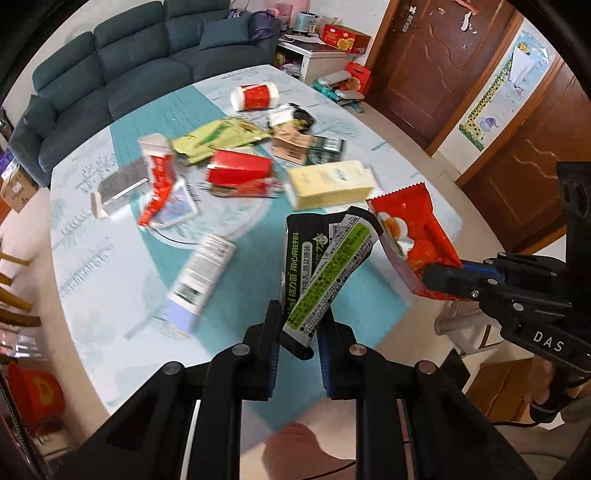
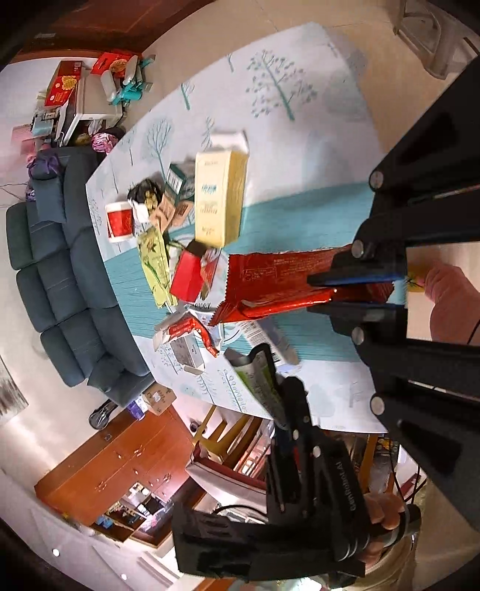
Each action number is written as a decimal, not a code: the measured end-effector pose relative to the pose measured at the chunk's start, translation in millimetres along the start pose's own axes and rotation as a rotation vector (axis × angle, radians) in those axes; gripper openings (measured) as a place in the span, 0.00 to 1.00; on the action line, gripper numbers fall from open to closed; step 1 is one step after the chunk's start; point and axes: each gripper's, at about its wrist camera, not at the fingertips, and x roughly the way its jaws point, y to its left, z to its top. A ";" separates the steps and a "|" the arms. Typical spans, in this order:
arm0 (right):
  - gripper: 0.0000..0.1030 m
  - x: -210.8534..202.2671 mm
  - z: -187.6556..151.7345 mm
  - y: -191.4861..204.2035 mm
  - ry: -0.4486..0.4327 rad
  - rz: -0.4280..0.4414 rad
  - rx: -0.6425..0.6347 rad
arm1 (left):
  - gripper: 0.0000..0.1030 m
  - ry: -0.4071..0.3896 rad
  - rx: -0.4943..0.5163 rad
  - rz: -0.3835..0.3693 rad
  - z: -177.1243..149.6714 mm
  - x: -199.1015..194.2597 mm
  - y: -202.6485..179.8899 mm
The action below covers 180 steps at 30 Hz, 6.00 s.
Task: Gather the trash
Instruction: 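Carry the green packet and red wrapper over the black bin with both grippers, then open both grippers to drop the packet and wrapper into the bin, then move both open grippers back over the table, then grasp the red-white wrapper with the left gripper while the right grasps the red box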
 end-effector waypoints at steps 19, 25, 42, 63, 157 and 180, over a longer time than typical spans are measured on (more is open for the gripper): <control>0.07 -41.7 -100.5 -138.7 0.132 0.169 -0.097 | 0.16 0.014 -0.306 0.108 -91.3 62.1 -166.6; 0.07 -16.4 -125.2 -161.0 0.149 0.173 -0.050 | 0.16 0.072 -0.321 0.143 -117.5 101.9 -172.4; 0.07 148.5 -216.1 -220.1 0.211 0.064 0.052 | 0.16 0.112 -0.304 0.194 -195.5 278.9 -149.6; 0.11 309.5 -268.2 -264.3 0.340 0.009 0.053 | 0.58 0.106 -0.297 0.192 -221.1 420.3 -109.0; 0.48 90.5 104.1 6.6 -0.068 -0.106 -0.157 | 0.80 -0.116 -0.360 0.207 62.1 -2.7 143.1; 0.64 235.7 123.2 34.4 0.174 -0.364 -0.524 | 0.42 0.182 -0.462 -0.117 93.9 150.5 230.9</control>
